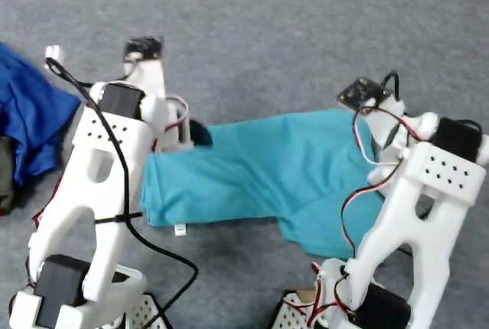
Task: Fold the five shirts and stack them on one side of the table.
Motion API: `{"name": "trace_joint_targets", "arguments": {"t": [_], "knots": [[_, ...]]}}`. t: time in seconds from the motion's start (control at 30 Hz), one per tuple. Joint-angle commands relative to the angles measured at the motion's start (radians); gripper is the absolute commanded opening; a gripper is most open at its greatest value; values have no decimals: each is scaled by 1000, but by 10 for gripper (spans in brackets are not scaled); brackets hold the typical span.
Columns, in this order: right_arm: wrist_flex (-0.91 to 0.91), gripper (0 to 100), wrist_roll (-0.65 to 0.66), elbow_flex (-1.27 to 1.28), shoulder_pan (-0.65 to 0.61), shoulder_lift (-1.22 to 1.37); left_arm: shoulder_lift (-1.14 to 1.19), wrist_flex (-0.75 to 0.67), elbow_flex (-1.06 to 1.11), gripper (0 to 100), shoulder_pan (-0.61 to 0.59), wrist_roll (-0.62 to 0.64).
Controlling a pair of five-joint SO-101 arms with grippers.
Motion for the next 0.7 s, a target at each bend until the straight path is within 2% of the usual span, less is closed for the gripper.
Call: {"name": "trace_joint_targets", "arguments": {"t": [0.0,0.1,0.2,0.43,0.67], "knots": [[-97,137,-80,-51,-93,-35,-30,-127,-54,345,-32,104],[-172,55,-161,-48,-186,-33,-30,-187,-54,345,-40,149],[-261,32,-250,-54,-240,4,-28,-227,-28,312,-34,153],[-437,30,-350,-67,-268,252,-27,-393,141,19,-40,147],[-496,30,-390,-245,-262,567,111,-598,256,19,-40,137]]}}
